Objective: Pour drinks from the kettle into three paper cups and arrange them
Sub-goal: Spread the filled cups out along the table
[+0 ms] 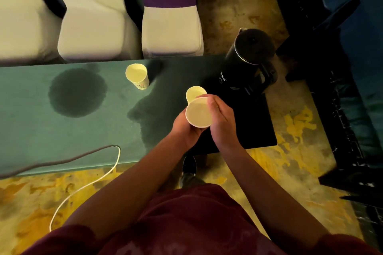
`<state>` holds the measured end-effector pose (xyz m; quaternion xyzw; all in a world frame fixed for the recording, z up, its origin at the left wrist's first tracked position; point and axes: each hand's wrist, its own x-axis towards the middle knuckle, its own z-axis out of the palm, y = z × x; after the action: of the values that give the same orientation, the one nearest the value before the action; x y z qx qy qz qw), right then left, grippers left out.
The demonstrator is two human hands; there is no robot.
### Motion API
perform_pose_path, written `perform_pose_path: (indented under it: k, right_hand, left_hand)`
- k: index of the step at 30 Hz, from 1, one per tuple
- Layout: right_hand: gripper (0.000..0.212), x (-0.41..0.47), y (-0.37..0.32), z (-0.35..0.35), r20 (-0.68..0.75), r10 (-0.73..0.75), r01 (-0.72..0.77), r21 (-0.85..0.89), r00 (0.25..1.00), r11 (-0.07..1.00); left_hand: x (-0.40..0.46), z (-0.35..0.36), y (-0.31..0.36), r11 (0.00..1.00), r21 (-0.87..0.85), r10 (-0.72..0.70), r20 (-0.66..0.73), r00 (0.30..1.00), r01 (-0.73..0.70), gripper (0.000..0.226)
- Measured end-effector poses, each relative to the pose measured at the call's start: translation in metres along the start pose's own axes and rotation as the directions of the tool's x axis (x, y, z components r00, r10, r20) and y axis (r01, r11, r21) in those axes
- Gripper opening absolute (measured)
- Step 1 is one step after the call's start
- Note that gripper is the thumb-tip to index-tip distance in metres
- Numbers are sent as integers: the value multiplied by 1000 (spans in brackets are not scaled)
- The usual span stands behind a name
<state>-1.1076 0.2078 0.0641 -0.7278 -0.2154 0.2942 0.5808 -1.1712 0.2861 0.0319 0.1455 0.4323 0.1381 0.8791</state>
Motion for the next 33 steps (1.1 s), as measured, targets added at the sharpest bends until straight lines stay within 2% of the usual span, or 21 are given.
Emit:
perform_pose_path:
  k: [4, 7, 12, 18, 27, 33]
  right_hand:
    - [35, -11, -14, 57, 43, -42, 36, 123, 998, 992]
    - [36, -13, -15, 92, 22, -37, 32, 209, 999, 977]
    - [30, -29, -20, 170, -25, -27, 32, 242, 999, 970]
    - [29, -43, -32, 251, 14, -82, 73, 340, 997, 938]
    - [33, -21, -33, 358, 107, -100, 77, 203, 989, 976]
    - [30, 18, -8, 436, 126, -95, 68, 202, 988, 977]
  left_hand:
    - [-21, -37, 35, 998, -9, 54, -42, 998, -54, 21]
    - [-35, -57, 61, 999, 14, 49, -72, 996, -48, 17]
    - [-67, -108, 116, 999, 29, 49, -100, 994, -46, 14]
    - [-92, -162, 172, 998, -14, 65, -64, 996, -66, 18]
    - [-82, -236, 253, 990, 12, 139, -88, 986, -138, 18]
    - [-39, -288, 308, 987, 18, 160, -182, 970, -160, 13]
